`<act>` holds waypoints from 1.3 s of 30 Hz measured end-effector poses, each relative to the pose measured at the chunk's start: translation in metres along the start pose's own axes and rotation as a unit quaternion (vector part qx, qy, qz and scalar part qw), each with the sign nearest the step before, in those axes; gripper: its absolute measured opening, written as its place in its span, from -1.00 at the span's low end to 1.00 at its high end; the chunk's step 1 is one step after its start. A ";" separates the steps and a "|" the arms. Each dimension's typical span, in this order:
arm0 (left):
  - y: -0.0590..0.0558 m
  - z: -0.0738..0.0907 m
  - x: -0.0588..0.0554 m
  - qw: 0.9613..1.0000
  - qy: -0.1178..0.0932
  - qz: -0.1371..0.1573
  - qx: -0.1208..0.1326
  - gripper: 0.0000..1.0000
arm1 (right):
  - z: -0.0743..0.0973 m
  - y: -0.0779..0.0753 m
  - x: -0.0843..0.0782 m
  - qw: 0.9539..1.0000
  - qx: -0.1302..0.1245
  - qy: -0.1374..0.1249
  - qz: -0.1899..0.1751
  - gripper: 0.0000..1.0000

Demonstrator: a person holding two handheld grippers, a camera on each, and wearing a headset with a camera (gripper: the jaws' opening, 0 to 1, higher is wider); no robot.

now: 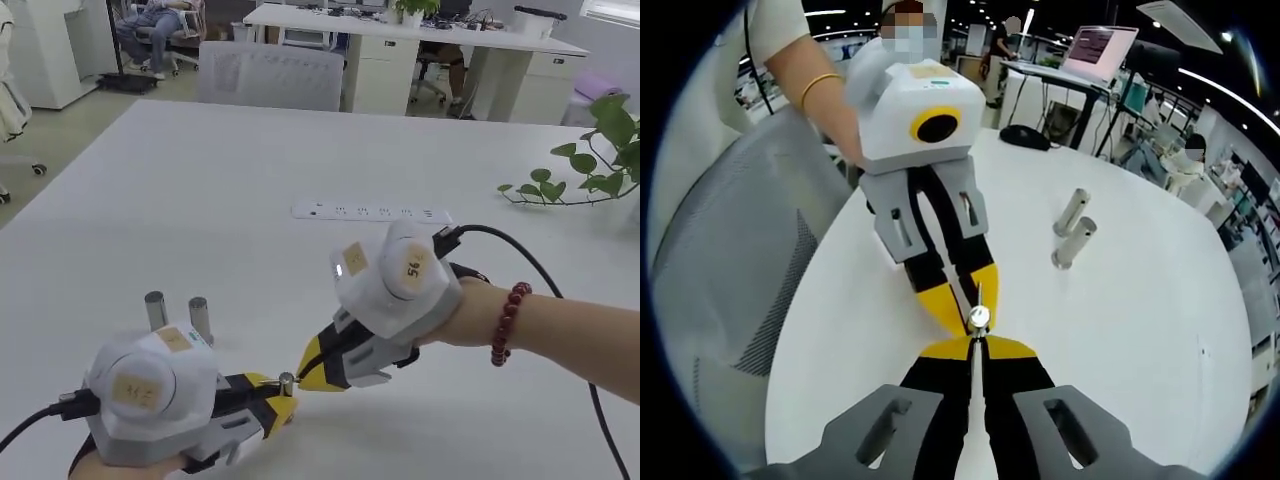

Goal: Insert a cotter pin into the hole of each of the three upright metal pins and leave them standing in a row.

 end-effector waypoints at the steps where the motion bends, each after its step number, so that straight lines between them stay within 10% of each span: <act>1: 0.000 0.000 0.000 1.000 0.000 0.000 0.000 -0.86 | 0.000 0.000 0.000 1.000 0.000 -0.001 0.000 -0.91; 20: 0.001 -0.003 -0.002 1.000 0.011 0.000 -0.002 -0.84 | -0.002 0.000 -0.002 1.000 0.001 -0.011 -0.028 -0.87; 39: 0.001 0.020 -0.005 1.000 0.014 -0.017 -0.009 -0.25 | 0.000 0.001 0.003 0.992 -0.003 -0.077 -0.097 -0.64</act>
Point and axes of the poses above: the centre of the closed fingertips' face, and the gripper's own axes: z roughly backward along the fingers, y roughly to its left, x roughly out of its top, the point moved 6 cm from there along z, roughly backward along the fingers, and after that the axes turned 15 degrees about x, right-handed, at the moved point
